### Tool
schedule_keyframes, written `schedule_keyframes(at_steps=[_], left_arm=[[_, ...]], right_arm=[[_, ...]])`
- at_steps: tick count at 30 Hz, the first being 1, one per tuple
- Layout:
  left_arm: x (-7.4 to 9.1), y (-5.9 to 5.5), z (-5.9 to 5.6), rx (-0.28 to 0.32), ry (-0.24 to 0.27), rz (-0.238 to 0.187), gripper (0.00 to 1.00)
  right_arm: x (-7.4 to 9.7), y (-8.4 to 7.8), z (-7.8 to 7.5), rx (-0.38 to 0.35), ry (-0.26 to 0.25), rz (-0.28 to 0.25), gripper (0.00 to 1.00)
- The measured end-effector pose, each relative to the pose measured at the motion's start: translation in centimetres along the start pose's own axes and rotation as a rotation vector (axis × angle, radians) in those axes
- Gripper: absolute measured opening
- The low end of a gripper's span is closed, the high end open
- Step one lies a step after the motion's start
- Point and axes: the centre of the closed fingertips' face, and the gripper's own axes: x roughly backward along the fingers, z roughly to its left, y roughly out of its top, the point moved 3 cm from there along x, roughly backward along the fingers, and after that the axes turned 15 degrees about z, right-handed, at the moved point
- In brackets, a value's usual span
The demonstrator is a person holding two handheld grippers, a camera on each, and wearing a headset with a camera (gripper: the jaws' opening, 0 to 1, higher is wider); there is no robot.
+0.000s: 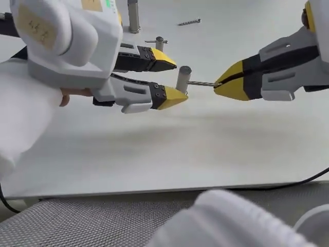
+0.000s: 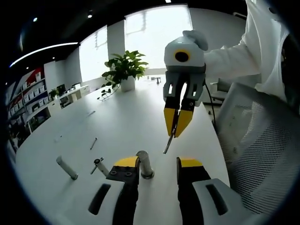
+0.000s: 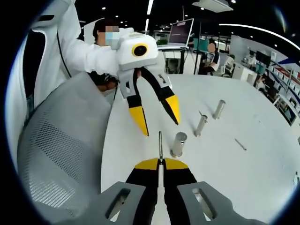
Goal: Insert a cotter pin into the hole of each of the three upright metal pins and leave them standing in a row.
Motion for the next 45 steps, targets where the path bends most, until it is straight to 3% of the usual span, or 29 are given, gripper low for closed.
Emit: schedule_keyframes(at_steps=[11, 13, 26, 37, 45], left_arm=[[-1.7, 0.1, 2.2, 0.009, 0.012, 0.017, 0.27], [-2.1, 0.0, 2.7, 0.015, 0.034, 0.031, 0.28], [-2.7, -0.7, 2.1, 0.035, -0.023, 0.066, 0.11], [-2.6, -0.6, 2.0, 0.036, -0.021, 0.072, 0.11], [-2.5, -0.5, 1.8, 0.037, -0.019, 0.078, 0.11]], right_arm=[[0.0, -1.2, -1.4, -0.032, -0.041, 0.018, 0.0], [-0.1, -1.3, -1.9, -0.042, -0.05, 0.021, 0.0], [-1.2, -1.2, -2.7, -0.035, -0.04, 0.014, 0.0], [-1.8, -0.6, -3.0, -0.014, -0.022, -0.005, 0.0], [-2.6, 0.8, -3.1, 0.046, -0.009, -0.003, 0.0]])
